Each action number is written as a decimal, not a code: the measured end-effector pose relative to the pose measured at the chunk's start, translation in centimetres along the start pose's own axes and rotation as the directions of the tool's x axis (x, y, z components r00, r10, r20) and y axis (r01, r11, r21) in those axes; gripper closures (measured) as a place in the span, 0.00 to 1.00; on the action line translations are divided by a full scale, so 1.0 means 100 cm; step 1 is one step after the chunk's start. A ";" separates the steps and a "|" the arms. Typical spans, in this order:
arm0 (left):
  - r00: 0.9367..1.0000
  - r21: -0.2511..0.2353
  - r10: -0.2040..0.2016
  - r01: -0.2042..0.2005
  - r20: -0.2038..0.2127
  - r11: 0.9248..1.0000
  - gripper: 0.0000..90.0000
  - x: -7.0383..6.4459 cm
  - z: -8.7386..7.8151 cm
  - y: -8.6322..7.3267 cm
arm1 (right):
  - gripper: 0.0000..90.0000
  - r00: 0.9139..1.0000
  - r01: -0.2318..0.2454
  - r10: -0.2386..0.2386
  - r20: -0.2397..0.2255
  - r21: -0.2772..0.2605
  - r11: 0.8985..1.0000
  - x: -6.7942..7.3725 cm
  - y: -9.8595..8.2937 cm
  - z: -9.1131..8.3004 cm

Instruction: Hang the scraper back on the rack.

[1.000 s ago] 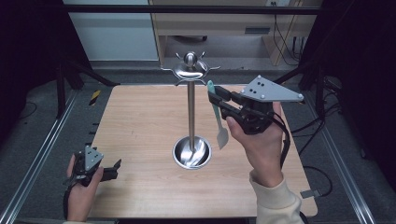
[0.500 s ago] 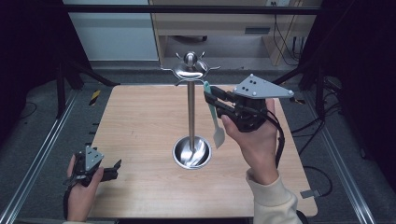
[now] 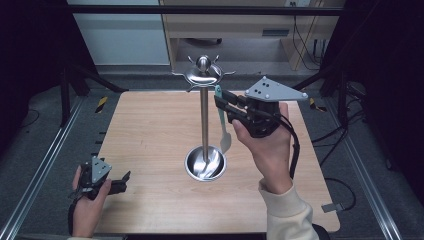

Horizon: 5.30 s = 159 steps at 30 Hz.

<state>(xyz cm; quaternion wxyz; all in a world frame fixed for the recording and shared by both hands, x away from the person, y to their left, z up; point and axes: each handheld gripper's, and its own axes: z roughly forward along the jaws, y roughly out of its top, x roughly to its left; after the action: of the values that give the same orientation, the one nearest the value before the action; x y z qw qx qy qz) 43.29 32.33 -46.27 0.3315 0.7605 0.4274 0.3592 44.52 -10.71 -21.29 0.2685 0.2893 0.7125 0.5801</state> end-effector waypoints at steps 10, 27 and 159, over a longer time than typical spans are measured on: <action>1.000 -0.001 0.001 -0.001 0.003 1.000 0.03 -0.001 0.000 0.000 | 0.82 1.000 -0.004 0.004 0.003 -0.010 1.000 0.000 -0.002 0.000; 1.000 0.001 -0.003 0.003 -0.002 1.000 0.03 0.001 0.000 0.000 | 0.82 1.000 -0.003 0.003 -0.003 -0.020 1.000 -0.001 -0.004 -0.001; 1.000 0.018 -0.024 0.024 -0.007 1.000 0.03 0.006 0.001 -0.002 | 0.14 0.883 -0.245 0.073 0.464 0.322 0.914 -0.129 -0.196 0.028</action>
<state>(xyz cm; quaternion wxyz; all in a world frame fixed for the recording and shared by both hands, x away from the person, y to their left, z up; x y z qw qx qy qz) 43.51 32.91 -46.36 0.3277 0.7570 0.4408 0.3539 53.41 -21.30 -40.40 0.3142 0.5175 0.7026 0.3740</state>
